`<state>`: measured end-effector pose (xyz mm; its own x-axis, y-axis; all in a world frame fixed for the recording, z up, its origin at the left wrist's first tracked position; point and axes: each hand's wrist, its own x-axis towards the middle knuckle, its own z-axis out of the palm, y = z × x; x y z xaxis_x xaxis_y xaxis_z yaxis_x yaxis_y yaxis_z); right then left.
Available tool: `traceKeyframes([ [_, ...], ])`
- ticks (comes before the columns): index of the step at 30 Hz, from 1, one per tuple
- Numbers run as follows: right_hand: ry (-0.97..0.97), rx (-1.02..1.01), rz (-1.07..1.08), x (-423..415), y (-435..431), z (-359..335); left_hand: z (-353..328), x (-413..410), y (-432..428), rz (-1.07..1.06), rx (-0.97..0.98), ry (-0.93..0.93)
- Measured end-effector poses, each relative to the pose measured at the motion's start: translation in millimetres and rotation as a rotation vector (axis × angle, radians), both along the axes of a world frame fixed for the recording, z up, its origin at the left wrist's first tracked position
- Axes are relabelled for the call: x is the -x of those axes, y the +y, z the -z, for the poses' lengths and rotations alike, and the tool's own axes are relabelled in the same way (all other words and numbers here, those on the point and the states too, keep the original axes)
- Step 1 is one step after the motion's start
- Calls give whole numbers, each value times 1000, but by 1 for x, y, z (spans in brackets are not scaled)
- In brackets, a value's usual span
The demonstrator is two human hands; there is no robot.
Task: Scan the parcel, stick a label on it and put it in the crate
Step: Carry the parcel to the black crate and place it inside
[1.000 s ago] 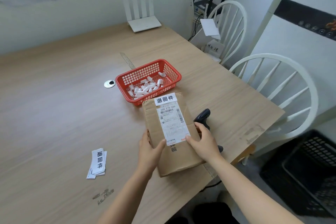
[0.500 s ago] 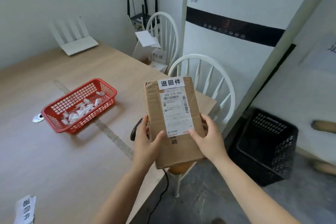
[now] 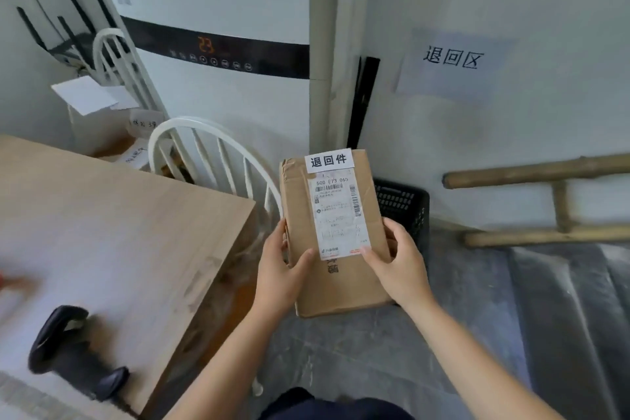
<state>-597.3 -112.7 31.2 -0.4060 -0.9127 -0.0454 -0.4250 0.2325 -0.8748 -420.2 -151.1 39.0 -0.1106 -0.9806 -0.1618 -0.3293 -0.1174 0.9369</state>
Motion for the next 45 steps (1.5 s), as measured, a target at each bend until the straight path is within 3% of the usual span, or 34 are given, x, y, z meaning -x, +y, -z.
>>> traceKeyframes([
  [7,-57,-17,199,67,-21,12,6,78,-58,210,10,-113],
  [16,-105,0,386,129,-78,32,24,152,-148,425,21,-122],
  [24,-111,-86,439,185,-120,70,59,209,-195,530,-40,-144],
  [31,-164,-169,470,234,-152,189,169,266,-223,544,-120,-157],
  [45,-214,-416,441,294,-231,505,484,335,-289,520,-349,-193],
])
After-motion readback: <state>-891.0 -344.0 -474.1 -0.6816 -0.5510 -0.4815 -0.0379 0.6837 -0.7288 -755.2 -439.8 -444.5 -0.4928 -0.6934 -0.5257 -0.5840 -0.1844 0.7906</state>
